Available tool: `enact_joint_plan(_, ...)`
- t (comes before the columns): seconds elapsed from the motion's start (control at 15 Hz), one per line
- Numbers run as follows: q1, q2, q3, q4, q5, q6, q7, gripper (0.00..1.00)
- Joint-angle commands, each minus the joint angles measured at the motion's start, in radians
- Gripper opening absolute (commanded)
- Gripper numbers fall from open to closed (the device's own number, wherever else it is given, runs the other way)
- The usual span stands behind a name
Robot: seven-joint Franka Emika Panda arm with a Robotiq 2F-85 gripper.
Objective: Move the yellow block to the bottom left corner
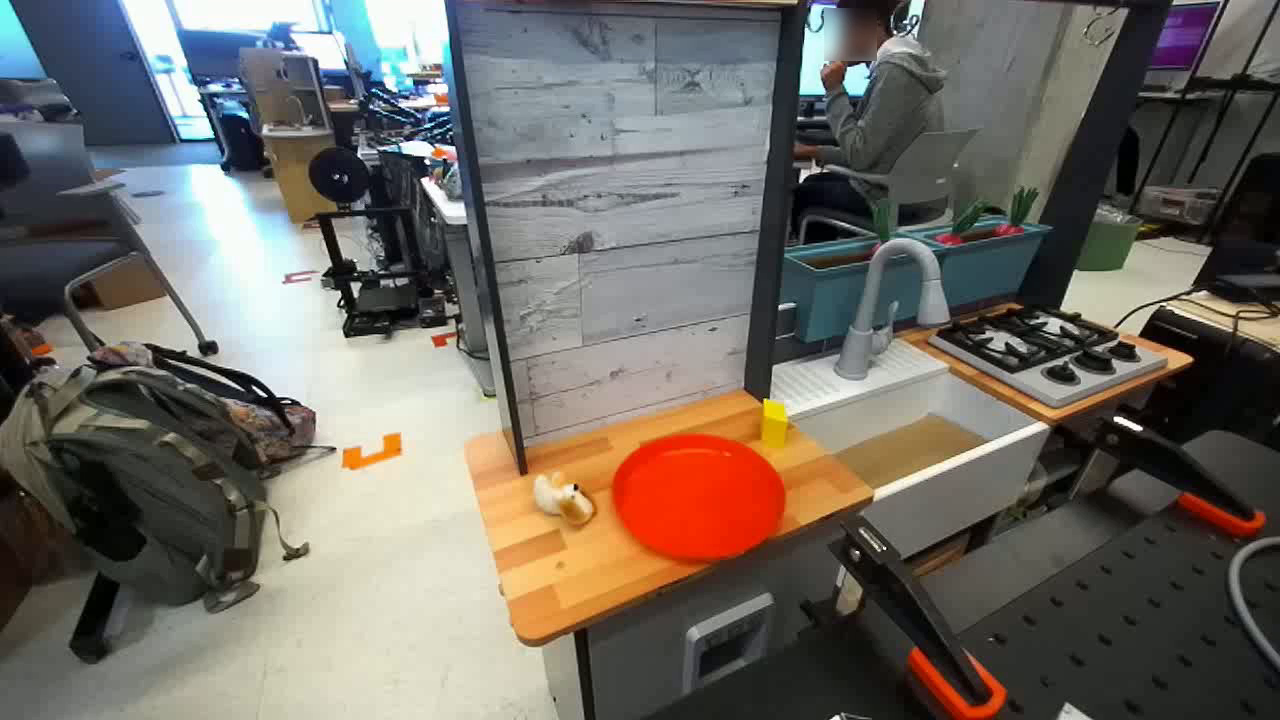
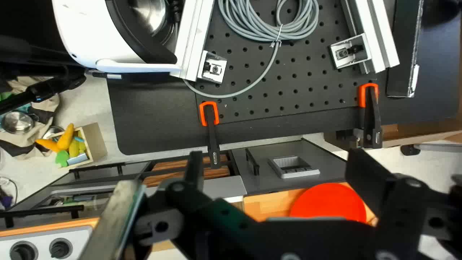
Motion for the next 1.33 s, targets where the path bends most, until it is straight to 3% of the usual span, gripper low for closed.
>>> enact_joint_plan(0.0, -0.004, 0.0, 0.004, 0.002, 0.002, -0.003, -0.002, 1.0)
enact_joint_plan(0.4, -0.004, 0.0, 0.004, 0.002, 0.002, -0.003, -0.002, 1.0)
enact_joint_plan(0.87, 0.02, 0.193, -0.001, 0.049, 0.209, 0.336, 0.108, 1.0)
enact_joint_plan(1.27, 0.084, 0.529, 0.005, 0.194, 0.472, 0.65, 0.13, 1.0)
